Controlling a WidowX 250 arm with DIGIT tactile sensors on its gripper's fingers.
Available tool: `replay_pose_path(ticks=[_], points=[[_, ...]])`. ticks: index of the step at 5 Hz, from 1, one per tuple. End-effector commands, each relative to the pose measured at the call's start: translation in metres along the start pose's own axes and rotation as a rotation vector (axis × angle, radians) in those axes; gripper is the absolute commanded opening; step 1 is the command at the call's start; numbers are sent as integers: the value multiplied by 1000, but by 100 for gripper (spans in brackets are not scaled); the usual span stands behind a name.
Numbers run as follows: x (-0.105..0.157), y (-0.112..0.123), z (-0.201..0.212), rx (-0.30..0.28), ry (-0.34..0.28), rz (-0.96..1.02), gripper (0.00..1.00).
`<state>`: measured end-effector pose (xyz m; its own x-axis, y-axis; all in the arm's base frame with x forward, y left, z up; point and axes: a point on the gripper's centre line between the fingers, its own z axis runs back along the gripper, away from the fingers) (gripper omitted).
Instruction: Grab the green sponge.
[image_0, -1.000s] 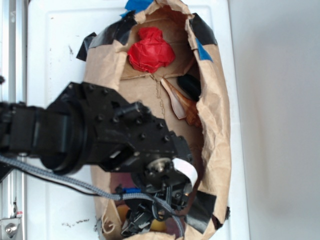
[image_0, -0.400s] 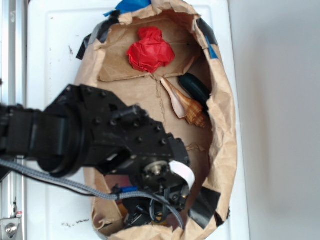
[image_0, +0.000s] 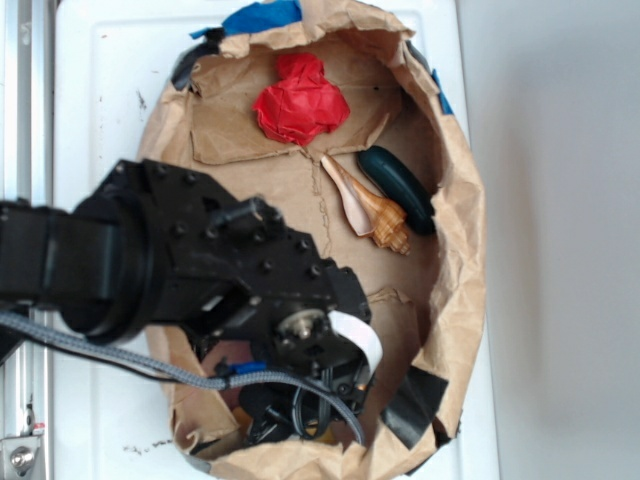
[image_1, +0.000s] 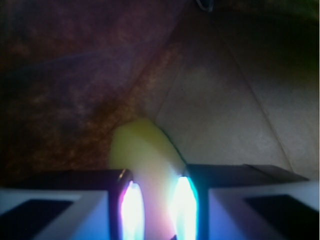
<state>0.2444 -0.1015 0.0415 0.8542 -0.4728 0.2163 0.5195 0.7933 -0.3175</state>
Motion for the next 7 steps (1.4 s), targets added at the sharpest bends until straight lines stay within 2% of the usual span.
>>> replay_pose_path(ticks=[1, 2, 3, 4, 5, 7], points=[[3, -1, 13, 14, -44, -57, 0], [11, 18, 14, 49, -52, -7, 0], [15, 28, 17, 67, -59, 31, 0], [17, 43, 34, 92, -81, 60, 0], [14, 56, 47, 90, -97, 107, 0], [4, 45, 56, 95, -100, 71, 0]])
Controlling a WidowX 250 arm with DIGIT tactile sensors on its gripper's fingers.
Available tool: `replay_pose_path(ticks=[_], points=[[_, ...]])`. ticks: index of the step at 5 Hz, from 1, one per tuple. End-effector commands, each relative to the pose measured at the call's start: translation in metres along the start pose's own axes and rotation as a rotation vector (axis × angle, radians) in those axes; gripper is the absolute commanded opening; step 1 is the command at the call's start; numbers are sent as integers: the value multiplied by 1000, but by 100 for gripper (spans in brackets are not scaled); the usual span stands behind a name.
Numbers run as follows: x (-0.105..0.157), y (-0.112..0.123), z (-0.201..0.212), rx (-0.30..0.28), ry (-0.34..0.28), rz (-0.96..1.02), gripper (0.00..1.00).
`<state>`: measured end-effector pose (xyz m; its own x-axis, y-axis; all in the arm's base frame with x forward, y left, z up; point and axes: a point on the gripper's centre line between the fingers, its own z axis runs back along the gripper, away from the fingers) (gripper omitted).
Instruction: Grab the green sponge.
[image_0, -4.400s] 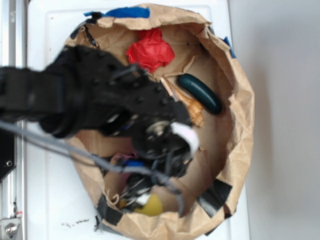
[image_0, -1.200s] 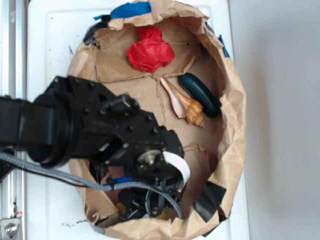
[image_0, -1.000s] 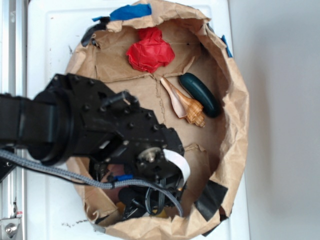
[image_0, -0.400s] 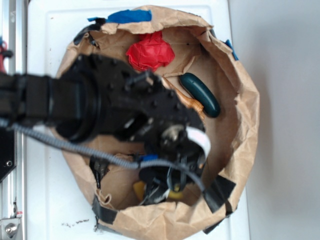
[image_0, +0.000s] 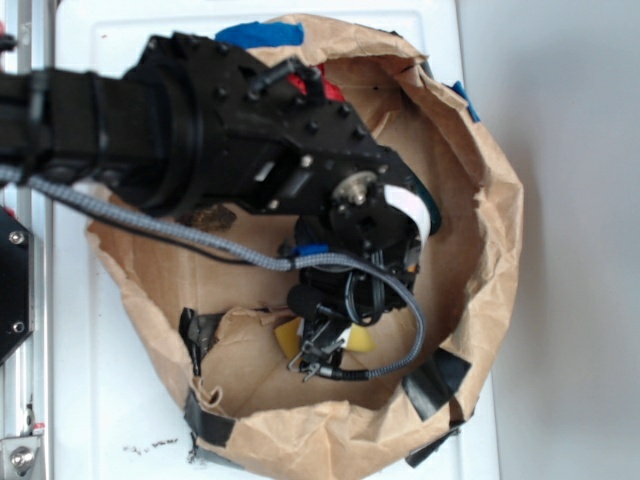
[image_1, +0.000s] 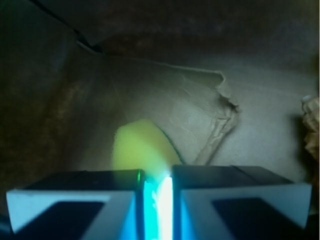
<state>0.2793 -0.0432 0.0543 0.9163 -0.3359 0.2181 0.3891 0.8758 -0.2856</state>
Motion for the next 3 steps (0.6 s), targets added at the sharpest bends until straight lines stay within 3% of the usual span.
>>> replay_pose_path(ticks=[1, 2, 3], points=[[-8, -18, 33, 54, -53, -52, 0], [-11, -19, 51, 165, -76, 6, 0], [-11, -10, 71, 218, -78, 70, 0]])
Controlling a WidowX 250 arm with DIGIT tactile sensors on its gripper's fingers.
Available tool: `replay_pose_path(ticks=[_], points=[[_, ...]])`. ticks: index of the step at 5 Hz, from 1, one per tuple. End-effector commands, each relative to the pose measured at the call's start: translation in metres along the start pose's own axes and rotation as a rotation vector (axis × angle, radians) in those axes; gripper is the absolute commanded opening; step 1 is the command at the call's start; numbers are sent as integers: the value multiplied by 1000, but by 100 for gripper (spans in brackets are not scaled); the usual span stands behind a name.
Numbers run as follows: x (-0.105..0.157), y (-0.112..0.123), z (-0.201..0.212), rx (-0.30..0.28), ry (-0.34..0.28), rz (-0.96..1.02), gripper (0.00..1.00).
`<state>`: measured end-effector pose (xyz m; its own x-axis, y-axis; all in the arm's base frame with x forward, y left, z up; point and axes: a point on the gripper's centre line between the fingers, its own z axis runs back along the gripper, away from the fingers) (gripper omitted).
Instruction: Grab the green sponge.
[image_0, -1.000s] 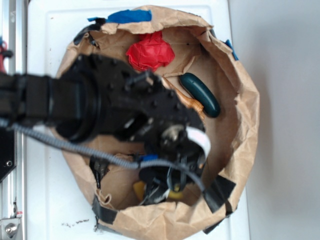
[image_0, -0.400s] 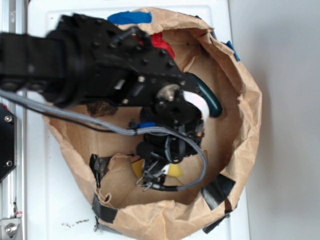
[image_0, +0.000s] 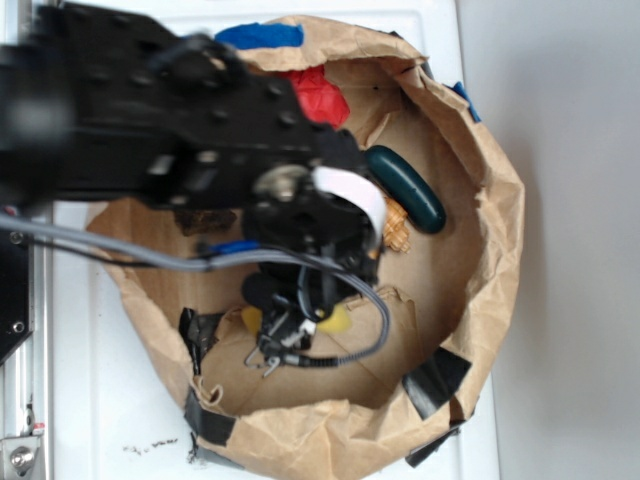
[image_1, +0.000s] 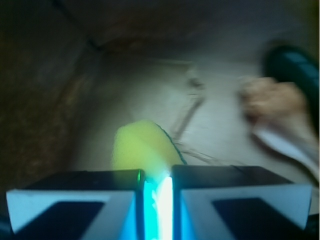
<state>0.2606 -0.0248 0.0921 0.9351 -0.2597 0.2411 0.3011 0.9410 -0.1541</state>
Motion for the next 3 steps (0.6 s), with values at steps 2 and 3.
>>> replay_pose_path(ticks=[2, 3], points=[[1, 14, 70, 256, 112, 97, 0], [-2, 18, 88, 348, 99, 134, 0]])
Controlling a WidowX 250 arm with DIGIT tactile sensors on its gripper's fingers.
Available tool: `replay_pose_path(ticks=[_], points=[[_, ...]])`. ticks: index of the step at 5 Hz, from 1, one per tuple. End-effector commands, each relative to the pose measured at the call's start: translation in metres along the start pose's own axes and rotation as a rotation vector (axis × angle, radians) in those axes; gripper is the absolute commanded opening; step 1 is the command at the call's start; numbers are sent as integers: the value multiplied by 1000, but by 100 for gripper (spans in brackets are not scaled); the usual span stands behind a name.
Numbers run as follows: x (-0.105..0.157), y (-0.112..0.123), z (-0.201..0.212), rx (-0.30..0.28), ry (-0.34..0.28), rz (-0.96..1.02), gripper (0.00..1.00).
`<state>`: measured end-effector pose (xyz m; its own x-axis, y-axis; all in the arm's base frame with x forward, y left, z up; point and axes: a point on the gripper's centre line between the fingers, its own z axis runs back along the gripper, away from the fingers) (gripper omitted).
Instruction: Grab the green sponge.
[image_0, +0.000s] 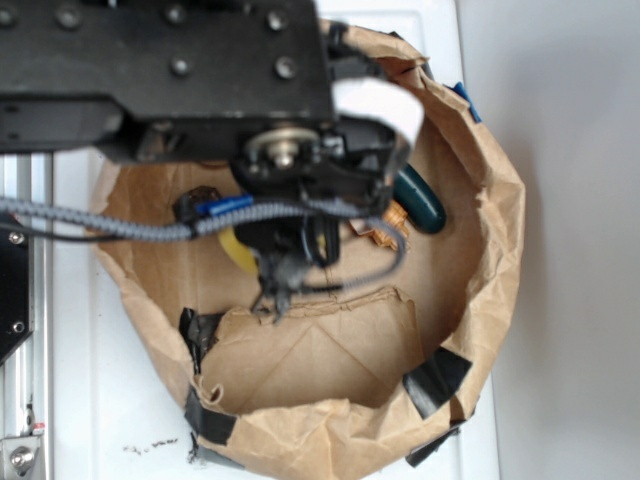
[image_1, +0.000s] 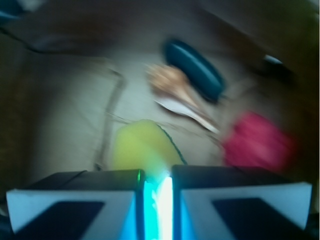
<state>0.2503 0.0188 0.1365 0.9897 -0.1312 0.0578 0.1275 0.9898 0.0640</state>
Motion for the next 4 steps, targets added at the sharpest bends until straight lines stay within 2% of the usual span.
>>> replay_pose_path(ticks=[1, 2, 3, 4], points=[[-9, -3, 50, 127, -132, 18, 0], [-22, -4, 55, 92, -171, 30, 0], [-39, -12, 55, 110, -173, -7, 0], [-49, -17, 48, 148, -196, -28, 36]])
